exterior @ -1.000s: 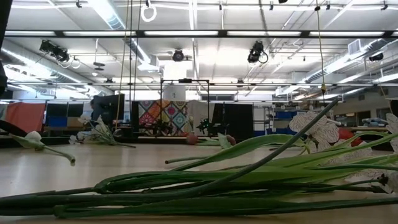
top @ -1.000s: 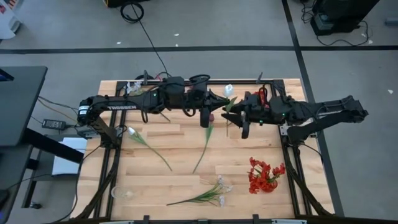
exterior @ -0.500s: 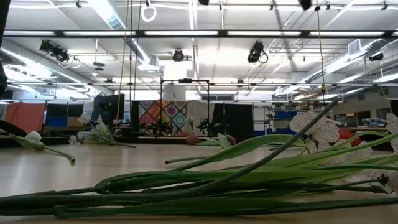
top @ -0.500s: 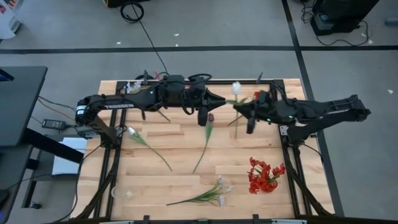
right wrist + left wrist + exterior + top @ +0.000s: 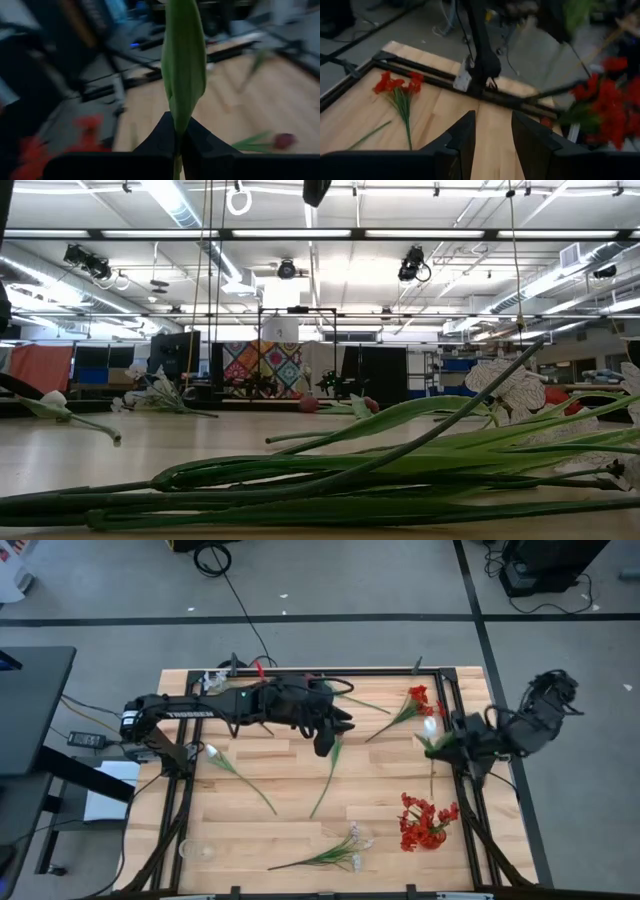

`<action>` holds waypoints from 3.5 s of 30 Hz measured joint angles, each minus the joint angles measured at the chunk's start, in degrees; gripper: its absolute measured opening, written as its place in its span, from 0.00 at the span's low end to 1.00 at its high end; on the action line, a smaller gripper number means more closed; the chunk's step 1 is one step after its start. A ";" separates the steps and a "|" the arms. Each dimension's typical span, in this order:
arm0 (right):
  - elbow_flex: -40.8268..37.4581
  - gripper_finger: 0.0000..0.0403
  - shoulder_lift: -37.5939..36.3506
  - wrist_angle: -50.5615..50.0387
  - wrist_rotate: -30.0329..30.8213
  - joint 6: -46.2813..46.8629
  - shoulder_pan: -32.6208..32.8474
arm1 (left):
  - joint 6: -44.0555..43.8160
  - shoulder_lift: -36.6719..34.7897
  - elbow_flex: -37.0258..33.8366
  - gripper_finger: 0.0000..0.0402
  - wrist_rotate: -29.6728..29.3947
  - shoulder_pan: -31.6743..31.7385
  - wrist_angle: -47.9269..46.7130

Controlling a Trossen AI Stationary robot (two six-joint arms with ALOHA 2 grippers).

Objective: Sort flowers into vase by color
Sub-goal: Put the right white flower into the red vase, then put the white flower into the red vase

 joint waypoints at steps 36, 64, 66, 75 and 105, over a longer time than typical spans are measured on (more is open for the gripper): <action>-17.19 0.07 3.78 15.40 33.59 5.42 41.96 | -11.23 0.19 0.09 0.33 -16.54 -6.42 5.97; -12.45 0.42 0.10 16.52 27.57 11.72 42.39 | -15.00 -1.88 0.04 0.33 -20.85 -6.64 1.97; -10.95 0.42 -0.68 18.14 28.73 7.81 42.39 | -14.35 -2.94 0.15 0.33 -21.17 -7.17 2.13; -8.30 0.42 -4.52 20.94 38.87 -1.00 42.39 | -27.27 -5.31 0.09 0.33 -25.05 -8.58 -19.36; -7.60 0.42 -6.19 42.27 53.70 -10.51 25.16 | -37.49 -3.21 -13.15 0.33 -12.93 -2.21 -43.09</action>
